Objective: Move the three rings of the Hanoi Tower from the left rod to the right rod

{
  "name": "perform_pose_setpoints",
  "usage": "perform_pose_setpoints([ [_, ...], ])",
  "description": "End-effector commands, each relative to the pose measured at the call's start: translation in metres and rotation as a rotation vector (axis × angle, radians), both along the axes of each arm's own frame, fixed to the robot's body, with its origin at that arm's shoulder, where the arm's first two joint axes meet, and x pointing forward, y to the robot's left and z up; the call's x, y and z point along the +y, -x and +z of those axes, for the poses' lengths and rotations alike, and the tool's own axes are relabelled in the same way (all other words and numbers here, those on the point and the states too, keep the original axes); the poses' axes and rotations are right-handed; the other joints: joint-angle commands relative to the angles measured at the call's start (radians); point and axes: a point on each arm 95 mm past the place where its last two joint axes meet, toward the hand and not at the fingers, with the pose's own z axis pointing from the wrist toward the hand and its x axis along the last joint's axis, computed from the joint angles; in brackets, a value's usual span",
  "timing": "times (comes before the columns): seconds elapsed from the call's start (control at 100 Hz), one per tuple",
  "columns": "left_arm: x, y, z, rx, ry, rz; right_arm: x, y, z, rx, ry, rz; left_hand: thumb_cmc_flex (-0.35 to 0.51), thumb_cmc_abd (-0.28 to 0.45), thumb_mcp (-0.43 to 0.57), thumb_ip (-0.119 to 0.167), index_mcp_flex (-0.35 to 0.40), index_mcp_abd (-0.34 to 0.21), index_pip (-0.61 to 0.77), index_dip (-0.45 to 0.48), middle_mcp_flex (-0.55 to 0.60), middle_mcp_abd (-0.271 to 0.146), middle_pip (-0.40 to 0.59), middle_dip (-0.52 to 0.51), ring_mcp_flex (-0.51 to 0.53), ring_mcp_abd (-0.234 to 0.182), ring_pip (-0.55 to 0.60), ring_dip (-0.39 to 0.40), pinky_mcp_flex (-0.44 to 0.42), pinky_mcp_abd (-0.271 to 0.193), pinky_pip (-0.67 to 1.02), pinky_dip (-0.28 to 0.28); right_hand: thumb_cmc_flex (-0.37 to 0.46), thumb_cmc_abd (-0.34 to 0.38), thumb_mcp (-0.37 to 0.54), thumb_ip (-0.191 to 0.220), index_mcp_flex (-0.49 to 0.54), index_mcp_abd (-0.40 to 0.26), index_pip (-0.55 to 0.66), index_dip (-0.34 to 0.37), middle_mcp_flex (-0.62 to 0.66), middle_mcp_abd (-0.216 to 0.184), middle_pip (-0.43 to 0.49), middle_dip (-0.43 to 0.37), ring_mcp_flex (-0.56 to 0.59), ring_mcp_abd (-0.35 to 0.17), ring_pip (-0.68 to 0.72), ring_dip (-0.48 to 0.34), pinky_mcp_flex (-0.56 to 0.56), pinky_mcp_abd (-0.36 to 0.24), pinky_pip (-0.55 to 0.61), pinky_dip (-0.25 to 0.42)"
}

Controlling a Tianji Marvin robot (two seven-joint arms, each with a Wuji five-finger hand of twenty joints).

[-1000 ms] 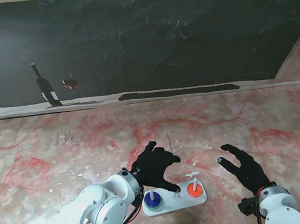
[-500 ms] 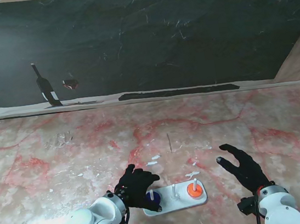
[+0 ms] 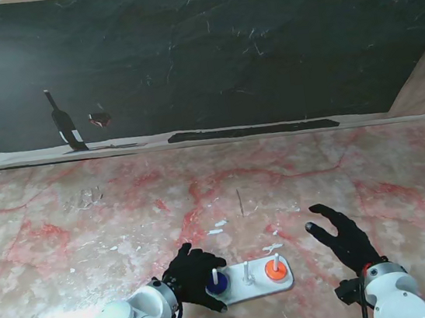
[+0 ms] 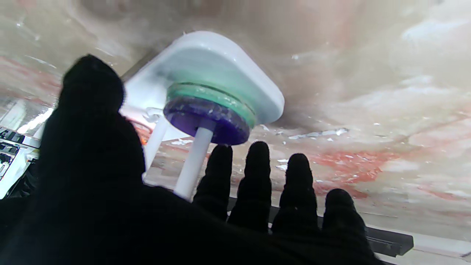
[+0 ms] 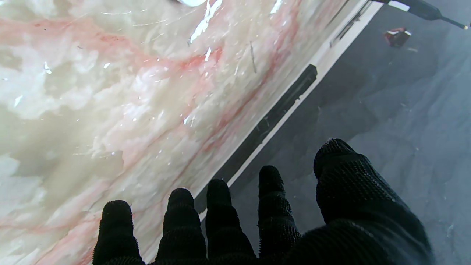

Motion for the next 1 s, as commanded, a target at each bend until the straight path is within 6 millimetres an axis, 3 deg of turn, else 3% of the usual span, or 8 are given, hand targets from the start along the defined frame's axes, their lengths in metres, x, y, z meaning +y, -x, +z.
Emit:
perform_pose_setpoints([
  [0.0,0.000,0.001,-0.005,0.005,0.004,-0.001,0.002,0.002,-0.002,0.008,0.000,0.006,0.022,-0.033,0.020,0.025,0.017,-0.004,0.021,0.022,0.033,-0.030,0.020,0.015,0.010,-0.003,0.004,0.012,-0.006,0.006,0.004,0.006,-0.027,0.021,-0.023,0.017,-0.038,0.004,-0.010,0.005,-0.034,-0.006,0.008,-0.008,-0.025,-0.005,-0.009,0.008,-0.008,-0.010,-0.026,0.032],
  [0.21,0.000,-0.001,-0.008,-0.029,0.021,0.015,0.002,0.001,-0.002,0.011,-0.001,0.011,0.041,-0.029,0.023,0.032,0.054,-0.009,0.070,0.037,0.081,-0.032,0.054,0.048,0.051,0.004,0.044,0.035,-0.015,0.009,0.040,0.057,-0.028,0.023,-0.024,0.017,-0.038,0.004,-0.011,0.005,-0.034,-0.005,0.009,-0.008,-0.025,-0.005,-0.009,0.008,-0.008,-0.010,-0.027,0.034],
  [0.71,0.003,-0.009,-0.013,-0.032,0.010,0.019,0.004,0.000,-0.001,0.011,-0.004,0.013,0.060,0.001,0.026,0.034,0.122,-0.035,0.143,0.050,0.152,-0.053,0.110,0.088,0.082,-0.001,0.077,0.039,-0.019,0.008,0.054,0.098,-0.026,0.026,-0.027,0.017,-0.038,0.005,-0.011,0.005,-0.035,-0.005,0.009,-0.008,-0.024,-0.003,-0.008,0.008,-0.007,-0.011,-0.030,0.039],
  [0.99,0.002,-0.006,-0.010,-0.041,0.031,0.019,0.004,0.000,-0.001,0.012,-0.004,0.010,0.047,0.017,0.017,0.024,0.106,-0.050,0.146,0.048,0.159,-0.051,0.109,0.098,0.085,0.000,0.079,0.038,-0.021,0.011,0.056,0.112,-0.025,0.031,-0.029,0.017,-0.039,0.006,-0.011,0.005,-0.034,-0.004,0.009,-0.008,-0.025,-0.004,-0.009,0.008,-0.006,-0.011,-0.031,0.042],
])
